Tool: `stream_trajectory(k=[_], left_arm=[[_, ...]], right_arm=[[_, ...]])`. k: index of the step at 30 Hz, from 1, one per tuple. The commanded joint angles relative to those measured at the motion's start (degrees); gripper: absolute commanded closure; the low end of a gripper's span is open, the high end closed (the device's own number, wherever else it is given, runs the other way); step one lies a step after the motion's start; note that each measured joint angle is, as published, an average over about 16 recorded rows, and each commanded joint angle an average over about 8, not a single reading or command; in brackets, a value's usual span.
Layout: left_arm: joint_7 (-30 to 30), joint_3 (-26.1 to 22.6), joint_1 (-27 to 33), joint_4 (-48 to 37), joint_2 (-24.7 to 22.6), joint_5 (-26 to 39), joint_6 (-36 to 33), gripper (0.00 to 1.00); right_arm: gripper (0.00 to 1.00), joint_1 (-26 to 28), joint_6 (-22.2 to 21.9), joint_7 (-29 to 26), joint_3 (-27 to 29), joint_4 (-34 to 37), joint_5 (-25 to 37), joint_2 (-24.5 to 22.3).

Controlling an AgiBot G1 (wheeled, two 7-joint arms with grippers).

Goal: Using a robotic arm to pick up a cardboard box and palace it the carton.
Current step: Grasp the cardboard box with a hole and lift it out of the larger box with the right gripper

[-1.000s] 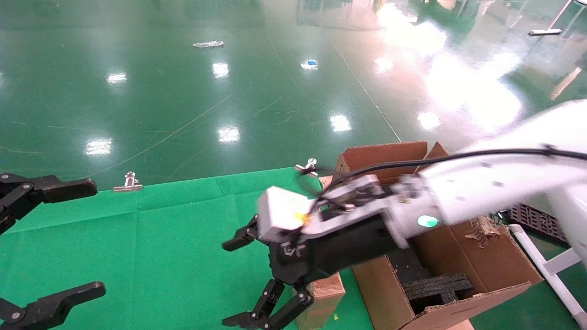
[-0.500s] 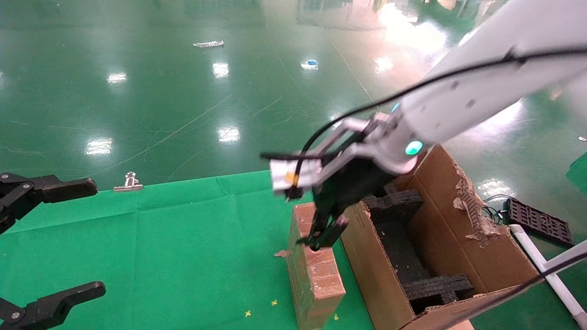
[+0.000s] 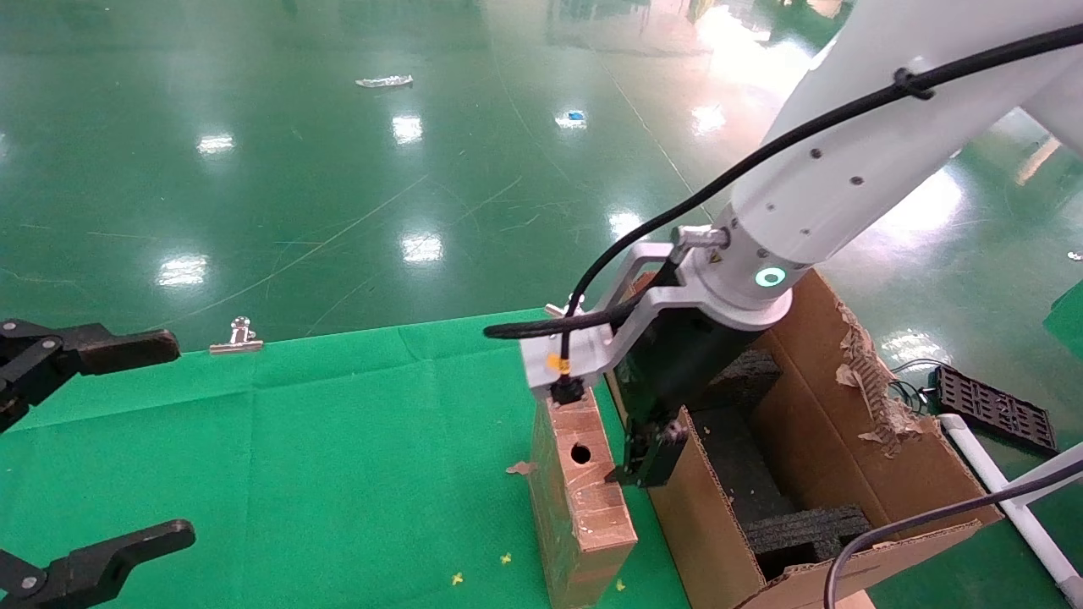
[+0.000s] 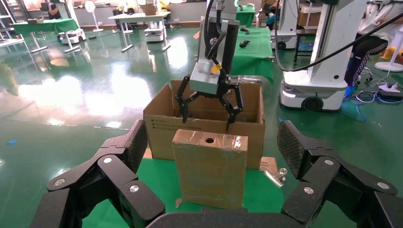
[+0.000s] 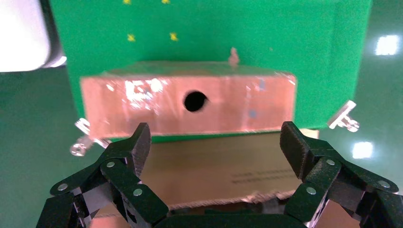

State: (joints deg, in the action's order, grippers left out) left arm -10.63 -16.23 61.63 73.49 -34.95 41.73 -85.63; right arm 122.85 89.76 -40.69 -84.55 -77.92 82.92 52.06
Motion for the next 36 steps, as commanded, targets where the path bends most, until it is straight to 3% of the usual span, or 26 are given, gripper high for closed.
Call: stream_trajectory(k=[1, 12, 24, 27, 33, 36], left_arm=[[0.0, 0.0, 0.0, 0.0, 0.0, 0.0, 0.0, 0.00], [0.0, -0.1, 0.0, 0.0, 0.0, 0.0, 0.0, 0.00], [0.1, -0.1, 0.0, 0.0, 0.0, -0.1, 0.0, 0.00], [0.1, -0.1, 0.0, 0.0, 0.0, -0.1, 0.1, 0.00], [0.1, -0.1, 0.0, 0.0, 0.1, -0.1, 0.1, 0.00], [0.1, -0.2, 0.0, 0.0, 0.1, -0.1, 0.1, 0.00]], right_arm=[[0.00, 0.8, -0.3, -0.9, -2.1, 0.0, -1.3, 0.6], [0.00, 2.4, -1.2, -2.8, -8.3, 0.2, -4.8, 2.8], [0.00, 4.8, -2.6, -6.1, -11.6, 0.2, -4.9, 3.4], [0.00, 6.1, -3.1, -11.0, -12.0, 0.6, -4.2, 3.0], [0.00, 6.5, -3.1, -29.2, -12.7, 4.9, -7.3, 1.9], [0.00, 5.2, -2.9, -35.7, -13.0, 9.0, -9.9, 2.0]])
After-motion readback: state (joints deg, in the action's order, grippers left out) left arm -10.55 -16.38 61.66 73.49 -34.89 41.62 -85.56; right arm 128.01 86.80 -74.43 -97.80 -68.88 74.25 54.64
